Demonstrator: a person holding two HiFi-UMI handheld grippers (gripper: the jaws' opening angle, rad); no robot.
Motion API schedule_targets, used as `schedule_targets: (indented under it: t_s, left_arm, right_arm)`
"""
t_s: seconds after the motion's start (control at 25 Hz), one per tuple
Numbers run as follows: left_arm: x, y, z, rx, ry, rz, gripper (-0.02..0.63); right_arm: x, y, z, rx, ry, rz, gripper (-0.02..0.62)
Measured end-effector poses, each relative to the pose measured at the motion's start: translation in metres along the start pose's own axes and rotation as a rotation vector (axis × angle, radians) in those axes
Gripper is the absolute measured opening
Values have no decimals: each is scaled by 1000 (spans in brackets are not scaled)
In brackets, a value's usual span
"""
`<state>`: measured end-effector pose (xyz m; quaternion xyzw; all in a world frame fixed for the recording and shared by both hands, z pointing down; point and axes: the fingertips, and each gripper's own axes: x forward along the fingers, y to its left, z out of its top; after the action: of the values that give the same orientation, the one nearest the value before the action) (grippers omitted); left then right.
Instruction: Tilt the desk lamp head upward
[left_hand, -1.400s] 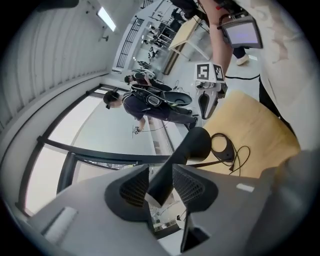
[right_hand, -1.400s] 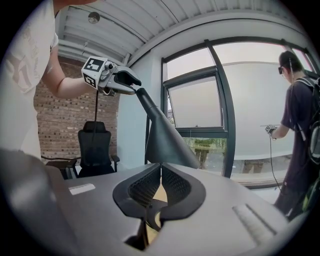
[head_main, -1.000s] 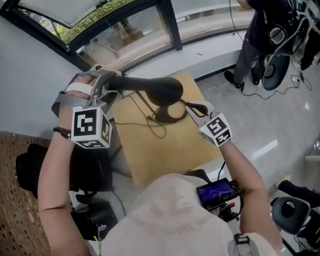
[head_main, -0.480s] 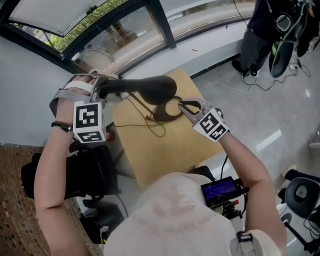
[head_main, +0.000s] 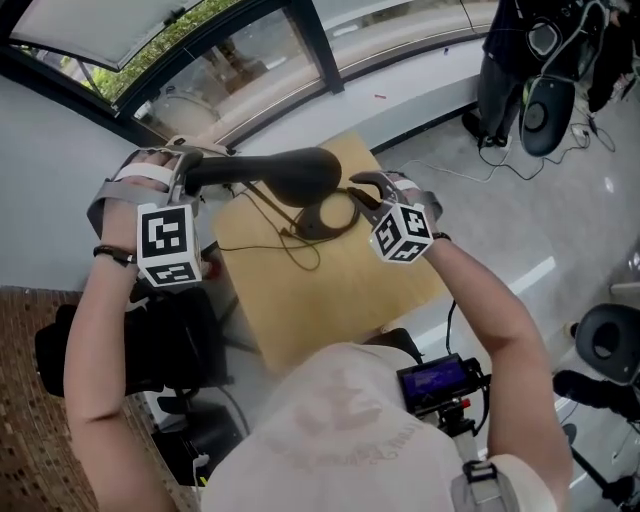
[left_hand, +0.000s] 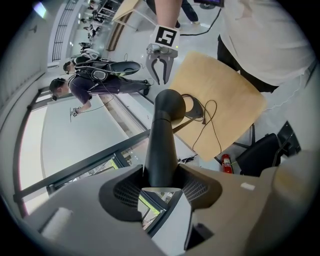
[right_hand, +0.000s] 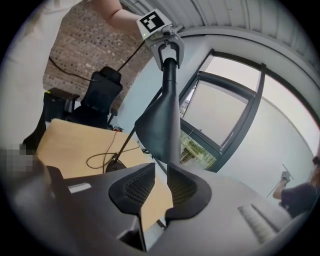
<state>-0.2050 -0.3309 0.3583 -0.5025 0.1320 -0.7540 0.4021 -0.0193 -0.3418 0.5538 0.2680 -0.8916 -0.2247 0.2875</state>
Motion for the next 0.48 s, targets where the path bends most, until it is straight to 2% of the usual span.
schedule_targets:
  t_s: [0.08,0.16,0.2,0.48]
  left_arm:
    - [-1,0,1,2,4,0,222]
    - [-3,-1,3,4,6,2,222]
    - [-5,-1,3,5,8,3,222]
    - [-5,-4,2,7,22,-7,222]
  right_arm:
    - [8,-1,-4,-72,26,-15,113]
    - [15,-2,-6,-132,42,-29,185]
    - [17,-3,-6,-158,46,-39,197]
    - [30,-9,-1,-339,49,-106,218]
